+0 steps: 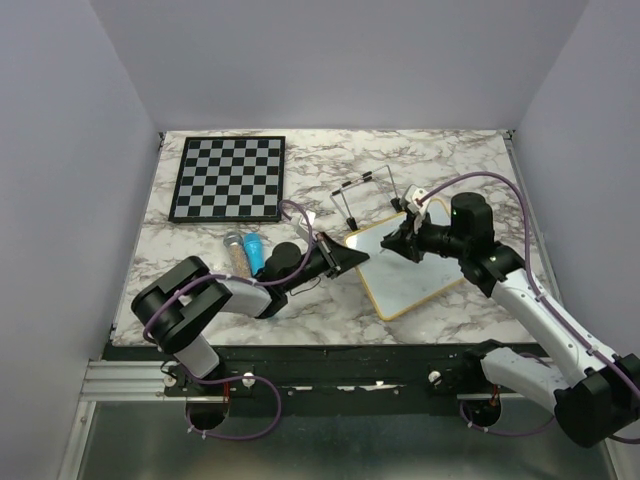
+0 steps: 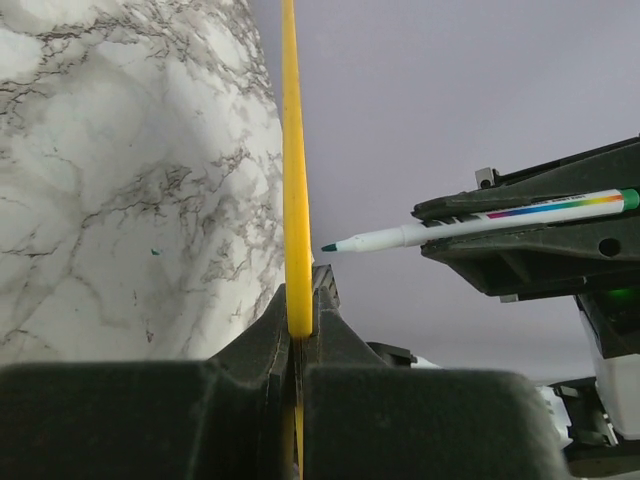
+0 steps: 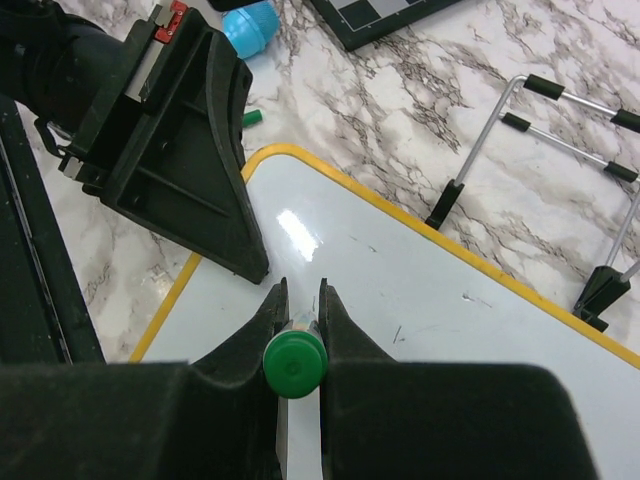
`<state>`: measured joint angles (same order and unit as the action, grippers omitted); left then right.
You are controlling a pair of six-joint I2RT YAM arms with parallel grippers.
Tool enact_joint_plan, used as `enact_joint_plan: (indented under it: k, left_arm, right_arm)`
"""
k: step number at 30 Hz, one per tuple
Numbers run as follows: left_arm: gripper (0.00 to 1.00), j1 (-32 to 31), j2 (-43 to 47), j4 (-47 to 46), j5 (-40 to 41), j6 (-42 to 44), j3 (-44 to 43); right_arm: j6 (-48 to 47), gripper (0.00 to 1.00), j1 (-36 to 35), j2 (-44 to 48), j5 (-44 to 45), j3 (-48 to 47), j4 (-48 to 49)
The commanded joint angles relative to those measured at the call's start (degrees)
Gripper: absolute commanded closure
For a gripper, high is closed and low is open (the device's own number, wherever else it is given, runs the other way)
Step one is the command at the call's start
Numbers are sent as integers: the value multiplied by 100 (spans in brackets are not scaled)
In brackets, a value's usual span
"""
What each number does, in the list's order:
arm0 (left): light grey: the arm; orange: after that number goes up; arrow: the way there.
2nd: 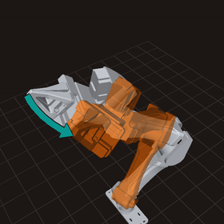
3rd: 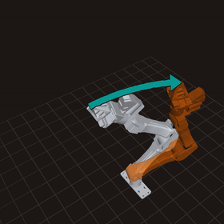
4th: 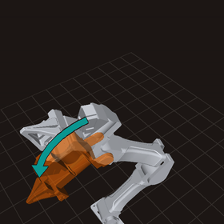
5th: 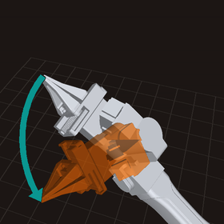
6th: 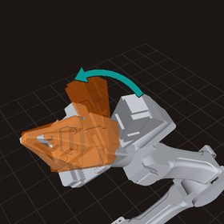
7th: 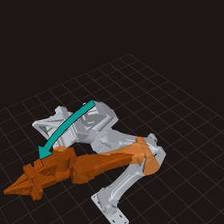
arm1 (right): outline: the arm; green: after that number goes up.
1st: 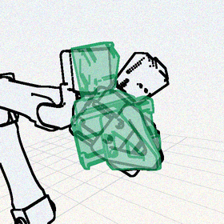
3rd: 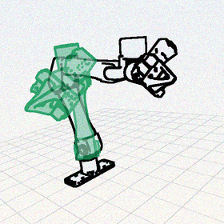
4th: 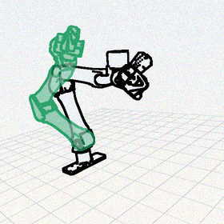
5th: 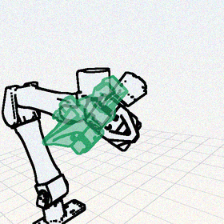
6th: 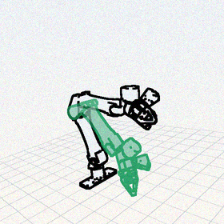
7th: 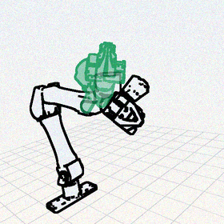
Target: Write a sentence on the whiteboard
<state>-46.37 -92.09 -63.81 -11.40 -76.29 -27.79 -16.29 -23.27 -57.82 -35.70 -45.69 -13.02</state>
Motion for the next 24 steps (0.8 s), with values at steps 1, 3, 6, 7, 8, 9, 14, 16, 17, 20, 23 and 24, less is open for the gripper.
enact_joint_plan:
  k: [1,3,6,7,8,9,14,16,17,20,23,24]
  left_arm:
    - [100,145,52,-175,-257,-368,-200]
    - [100,146,-54,-220,-310,-421,-218]
    - [100,172,-116,-62,-345,-422,-279]
    - [100,181,-124,-26,-346,-413,-297]
    - [100,198,-142,44,-354,-404,-297]
    - [100,216,-168,62,-363,-395,-288]
    - [100,286,-370,124,-442,-334,-306]
    - [100,313,-467,53,-468,-377,-297]
    - [100,321,-520,27,-477,-395,-297]
    - [100,330,-616,-8,-495,-439,-279]
    - [100,330,-652,-35,-495,-501,-244]
    - [100,339,-661,-35,-504,-536,-244]
  right_arm:
    - [170,99,59,-27,64,-168,106]
    - [232,100,59,-27,-15,-203,229]
    - [276,100,59,-1,-112,-291,247]
    - [293,99,59,16,-130,-291,256]
    - [302,99,59,25,-139,-282,264]
    - [311,100,59,25,-139,-265,291]
    - [416,99,85,-106,81,-168,352]
    - [521,100,94,-185,186,-168,388]
    - [566,100,103,-229,230,-159,396]
    - [741,100,112,-308,441,-98,501]
    - [952,99,112,-335,643,34,642]
    - [1014,99,121,-344,713,112,703]
